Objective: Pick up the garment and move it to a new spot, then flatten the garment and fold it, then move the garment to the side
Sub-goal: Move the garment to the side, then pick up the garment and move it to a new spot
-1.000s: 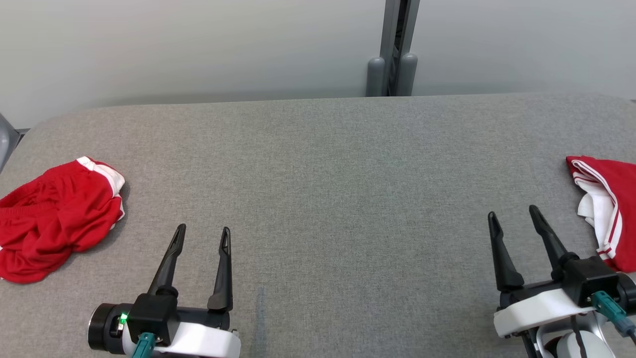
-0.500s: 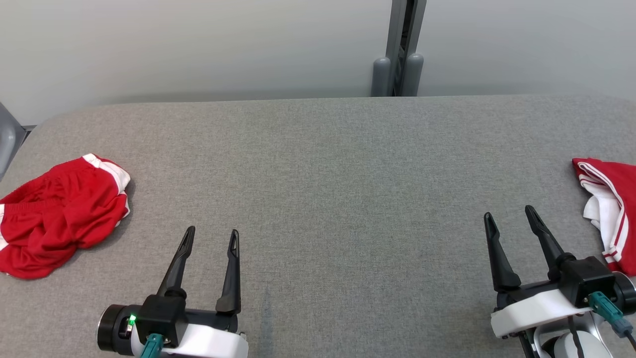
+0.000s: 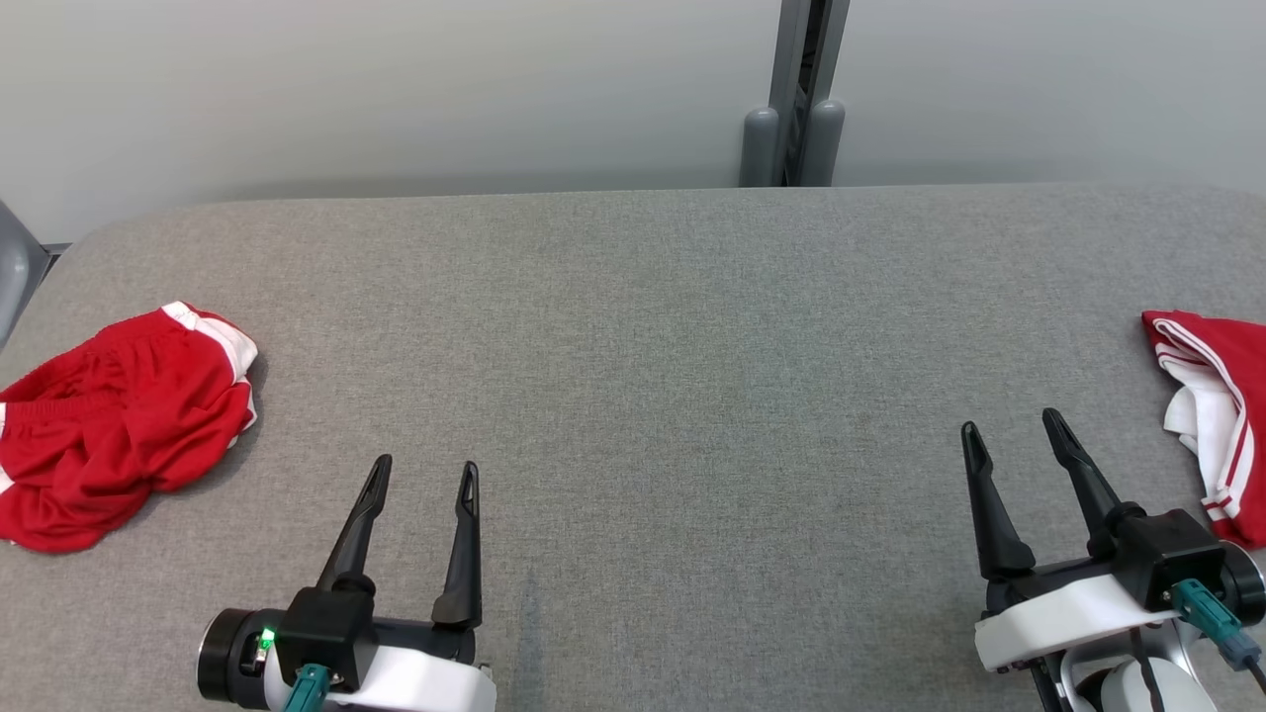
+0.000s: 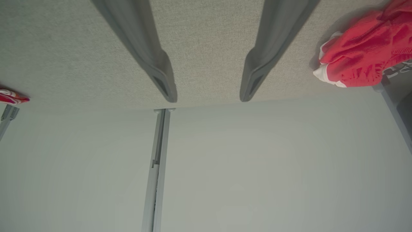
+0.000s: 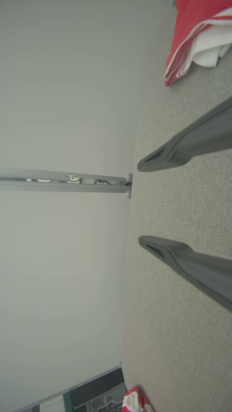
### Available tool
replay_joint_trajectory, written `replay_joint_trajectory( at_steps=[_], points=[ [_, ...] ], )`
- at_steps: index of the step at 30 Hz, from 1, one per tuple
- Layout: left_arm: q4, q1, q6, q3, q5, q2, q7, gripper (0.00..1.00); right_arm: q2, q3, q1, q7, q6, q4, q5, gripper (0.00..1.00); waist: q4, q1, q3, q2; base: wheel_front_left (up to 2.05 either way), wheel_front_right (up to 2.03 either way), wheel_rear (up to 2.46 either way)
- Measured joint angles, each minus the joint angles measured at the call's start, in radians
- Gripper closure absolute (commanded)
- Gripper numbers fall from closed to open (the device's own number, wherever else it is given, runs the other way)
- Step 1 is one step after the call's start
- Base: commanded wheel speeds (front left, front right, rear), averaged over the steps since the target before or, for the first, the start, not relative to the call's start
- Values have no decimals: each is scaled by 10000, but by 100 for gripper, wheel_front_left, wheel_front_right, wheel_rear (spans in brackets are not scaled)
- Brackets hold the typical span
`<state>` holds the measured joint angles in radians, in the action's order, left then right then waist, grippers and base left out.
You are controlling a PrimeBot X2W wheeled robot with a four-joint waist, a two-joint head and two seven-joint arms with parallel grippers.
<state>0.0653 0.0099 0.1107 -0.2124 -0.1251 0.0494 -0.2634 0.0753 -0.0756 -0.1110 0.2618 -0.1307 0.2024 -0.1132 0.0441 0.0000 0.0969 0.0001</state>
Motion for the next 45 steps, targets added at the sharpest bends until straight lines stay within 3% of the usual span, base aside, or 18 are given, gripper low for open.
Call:
replay_joint_trajectory(
  at_steps=[29, 36, 45],
  points=[
    [0, -120, 38, -25, -19, -2, 0, 0, 56, -61, -26, 0, 0, 58, -31, 0, 41, 0, 57, 0, 0, 0, 0],
    [-36, -173, 56, -130, -12, -4, 2, 0, 58, -209, -9, 0, 0, 8, -46, 0, 579, 0, 85, 0, 0, 0, 0],
    [-46, -33, 125, -58, -2, -6, 2, 0, 125, -673, 134, 0, -2, 2, -134, 0, 1776, 0, -16, 0, 0, 0, 0]
  ],
)
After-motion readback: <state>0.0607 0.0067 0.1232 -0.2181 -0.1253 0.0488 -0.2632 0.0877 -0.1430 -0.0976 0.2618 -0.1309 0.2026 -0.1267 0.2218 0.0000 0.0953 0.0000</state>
